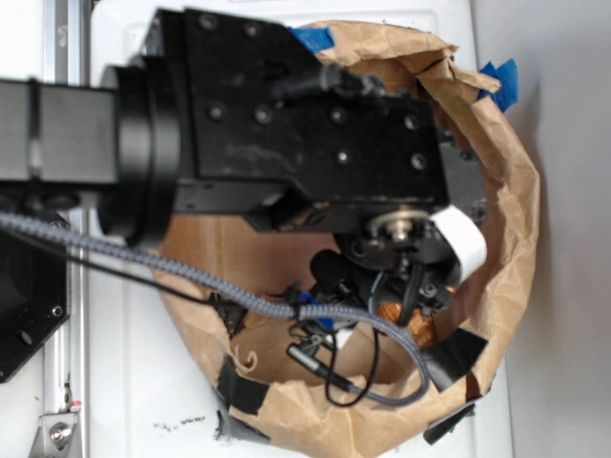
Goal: Grab the shell.
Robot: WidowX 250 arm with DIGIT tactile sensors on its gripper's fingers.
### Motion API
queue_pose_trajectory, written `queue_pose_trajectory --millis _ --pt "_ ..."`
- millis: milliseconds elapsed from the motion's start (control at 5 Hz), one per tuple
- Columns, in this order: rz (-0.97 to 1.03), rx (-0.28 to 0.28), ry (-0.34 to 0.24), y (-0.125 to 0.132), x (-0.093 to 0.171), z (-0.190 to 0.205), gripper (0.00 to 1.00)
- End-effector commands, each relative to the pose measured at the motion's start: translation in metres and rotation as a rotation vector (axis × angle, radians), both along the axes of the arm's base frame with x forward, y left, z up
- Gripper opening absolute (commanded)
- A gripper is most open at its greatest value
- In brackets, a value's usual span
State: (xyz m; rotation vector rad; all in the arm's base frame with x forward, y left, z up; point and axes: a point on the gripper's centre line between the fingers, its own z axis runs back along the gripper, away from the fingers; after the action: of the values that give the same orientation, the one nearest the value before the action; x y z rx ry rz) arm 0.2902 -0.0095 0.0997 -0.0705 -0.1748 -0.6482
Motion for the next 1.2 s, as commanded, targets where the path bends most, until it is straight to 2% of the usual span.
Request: queue_pose_trajectory --millis 0,400,600,800,1000 --pt "-0.085 -0.056 -0.101 -0.016 0.021 -0.022 1.00" --pt "-0.159 -0.092 -0.081 -0.029 0.013 -0.042 1.00" --pt "-0.166 -0.133 -0.093 -0.034 0.005 -0.054 1.00" --pt "-0.174 -0.147 -0.125 -0.037 0.005 -0.061 1.00" --pt "-0.171 -0.139 -0.133 -0.040 0.004 -0.066 1.00"
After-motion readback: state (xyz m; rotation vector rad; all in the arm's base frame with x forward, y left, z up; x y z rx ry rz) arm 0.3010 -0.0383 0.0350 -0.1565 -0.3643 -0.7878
